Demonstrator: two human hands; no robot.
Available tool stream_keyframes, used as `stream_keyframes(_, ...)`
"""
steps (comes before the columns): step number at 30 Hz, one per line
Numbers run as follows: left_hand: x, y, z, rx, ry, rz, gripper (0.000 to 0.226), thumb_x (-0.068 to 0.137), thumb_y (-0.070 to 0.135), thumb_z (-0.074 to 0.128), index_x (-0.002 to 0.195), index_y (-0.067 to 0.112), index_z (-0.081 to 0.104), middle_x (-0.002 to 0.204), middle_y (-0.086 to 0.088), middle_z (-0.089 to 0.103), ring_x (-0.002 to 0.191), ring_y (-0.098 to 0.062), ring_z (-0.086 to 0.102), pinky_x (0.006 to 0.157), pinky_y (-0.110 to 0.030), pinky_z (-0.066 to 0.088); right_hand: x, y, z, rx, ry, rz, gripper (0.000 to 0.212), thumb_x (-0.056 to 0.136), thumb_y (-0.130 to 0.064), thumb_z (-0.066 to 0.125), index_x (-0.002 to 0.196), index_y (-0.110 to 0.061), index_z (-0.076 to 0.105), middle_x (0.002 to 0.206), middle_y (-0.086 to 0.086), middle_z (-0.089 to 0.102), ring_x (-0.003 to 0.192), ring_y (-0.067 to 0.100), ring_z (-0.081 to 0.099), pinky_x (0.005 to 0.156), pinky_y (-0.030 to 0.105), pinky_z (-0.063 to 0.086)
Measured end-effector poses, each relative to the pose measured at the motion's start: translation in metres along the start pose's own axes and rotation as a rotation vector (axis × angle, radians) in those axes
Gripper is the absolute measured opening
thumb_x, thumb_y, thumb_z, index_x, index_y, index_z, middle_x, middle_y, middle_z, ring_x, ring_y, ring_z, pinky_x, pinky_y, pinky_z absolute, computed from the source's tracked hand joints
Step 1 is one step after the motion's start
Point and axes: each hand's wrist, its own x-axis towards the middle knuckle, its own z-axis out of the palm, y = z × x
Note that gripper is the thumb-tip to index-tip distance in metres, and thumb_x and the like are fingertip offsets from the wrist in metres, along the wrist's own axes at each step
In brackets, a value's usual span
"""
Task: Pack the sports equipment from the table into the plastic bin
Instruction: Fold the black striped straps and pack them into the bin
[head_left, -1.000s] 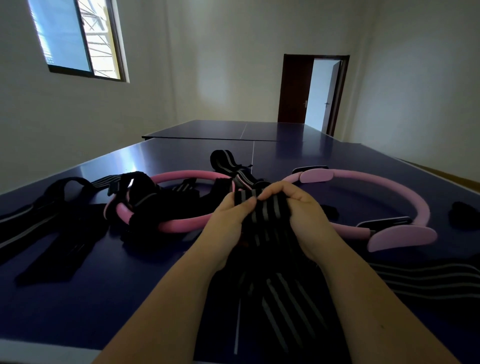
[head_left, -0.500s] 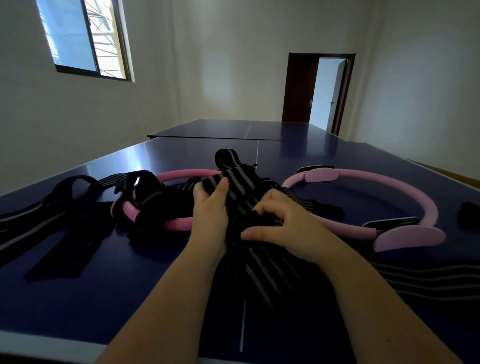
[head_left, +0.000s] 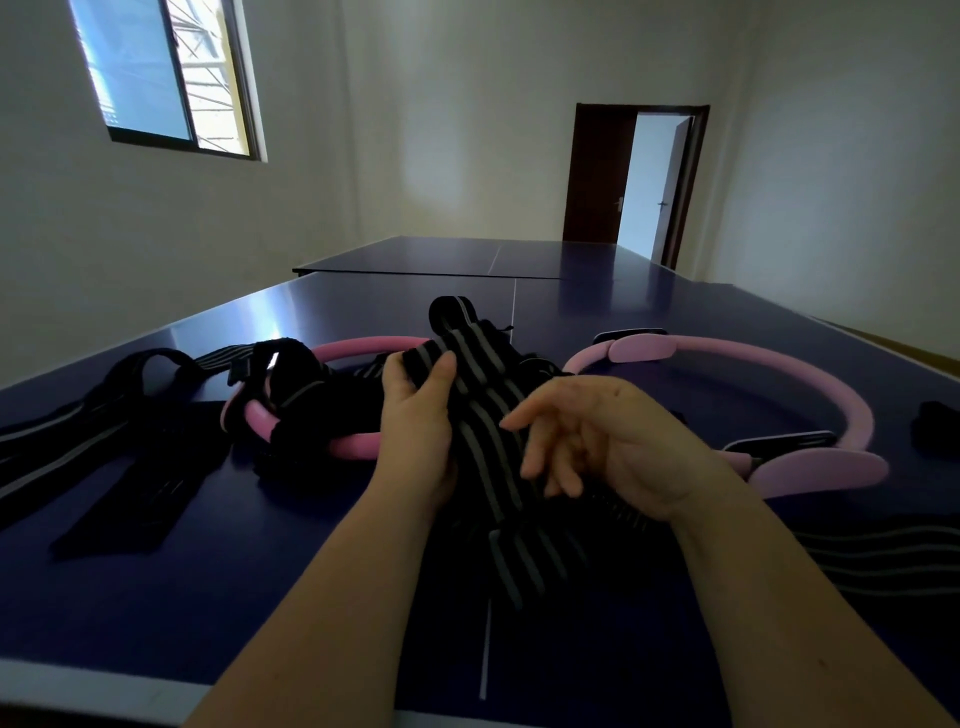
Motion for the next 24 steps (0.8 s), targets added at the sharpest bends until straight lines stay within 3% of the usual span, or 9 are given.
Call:
stream_keyframes(3,0.003,0.002,0.0,-0.061,0.059,-0.053,0.01,0.102,0.016,0.053,0.103,0.026,0.052,0.116,-0.015,0.066,0.106,-0.036,0.068,0.089,-0.053,0.057,0.004,0.003,0.004,-0.081,0.057,0.01,0.036,0.079,-0.044,0.068,0.095,-0.013,0.078,0.093,0.008,0.074,0.084,0.018,0.069,0.077,0.026,0.053)
stream_keyframes(5,0.004,0.002,0.0,-0.066,0.08,-0.086,0.011,0.102,0.019,0.053,0.102,0.03,0.052,0.113,-0.011,0.066,0.103,-0.033,0.068,0.086,-0.052,0.058,0.005,0.007,0.004,-0.12,0.034,0.018,0.04,0.072,-0.05,0.075,0.094,-0.016,0.077,0.096,0.008,0.073,0.09,0.023,0.068,0.083,0.034,0.051)
stream_keyframes(8,0.008,0.0,-0.002,-0.104,0.107,-0.122,0.011,0.102,0.019,0.052,0.102,0.029,0.05,0.115,-0.012,0.064,0.104,-0.033,0.067,0.083,-0.048,0.058,0.005,0.008,0.005,-0.125,0.063,0.057,0.021,0.071,-0.029,0.082,0.09,-0.023,0.079,0.095,0.004,0.076,0.09,0.019,0.072,0.081,0.028,0.054)
stream_keyframes(11,0.01,-0.002,-0.003,-0.093,0.143,-0.136,0.014,0.103,0.018,0.051,0.112,0.026,0.046,0.116,-0.013,0.062,0.103,-0.033,0.066,0.083,-0.05,0.058,0.007,0.007,0.011,-0.017,0.221,0.03,0.012,0.082,-0.015,0.069,0.091,-0.019,0.077,0.095,0.004,0.077,0.087,0.015,0.073,0.076,0.023,0.057)
stream_keyframes(14,0.012,-0.007,-0.004,-0.05,0.193,-0.108,0.028,0.104,0.016,0.048,0.129,0.022,0.038,0.115,-0.012,0.06,0.1,-0.031,0.066,0.077,-0.047,0.059,0.008,0.002,0.012,0.16,0.336,-0.067,0.017,0.083,-0.019,0.062,0.089,-0.019,0.078,0.089,0.004,0.077,0.081,0.013,0.072,0.073,0.024,0.059)
stream_keyframes(17,0.017,-0.007,-0.01,-0.057,0.321,-0.055,0.025,0.103,0.016,0.047,0.125,0.026,0.039,0.119,-0.012,0.059,0.101,-0.03,0.065,0.079,-0.051,0.059,0.002,-0.008,0.006,0.353,0.356,-0.217,0.019,0.08,-0.023,0.06,0.086,-0.006,0.065,0.062,0.002,0.07,0.054,0.01,0.066,0.053,0.021,0.054)
stream_keyframes(20,0.017,-0.005,-0.012,-0.09,0.304,-0.014,0.027,0.104,0.016,0.048,0.127,0.026,0.039,0.119,-0.01,0.06,0.101,-0.026,0.066,0.074,-0.043,0.06,-0.009,-0.01,-0.006,0.385,0.034,-0.212,0.034,0.083,-0.042,0.069,0.087,-0.008,0.066,0.055,0.003,0.066,0.049,0.013,0.064,0.06,0.025,0.054)
stream_keyframes(22,0.011,-0.004,-0.006,-0.072,0.201,-0.023,0.027,0.104,0.017,0.048,0.129,0.024,0.04,0.112,-0.005,0.06,0.094,-0.02,0.066,0.059,-0.032,0.058,-0.011,-0.009,-0.008,0.343,-0.341,0.001,0.057,0.092,-0.058,0.053,0.105,-0.006,0.071,0.071,0.012,0.073,0.064,0.019,0.072,0.071,0.028,0.059)
stream_keyframes(24,0.007,-0.003,-0.001,-0.054,0.124,-0.024,0.022,0.103,0.019,0.05,0.124,0.024,0.044,0.109,-0.004,0.062,0.092,-0.019,0.067,0.057,-0.03,0.058,-0.01,-0.007,-0.005,0.317,-0.518,0.12,0.075,0.093,-0.065,0.043,0.121,0.001,0.065,0.091,0.018,0.075,0.075,0.024,0.075,0.068,0.03,0.061)
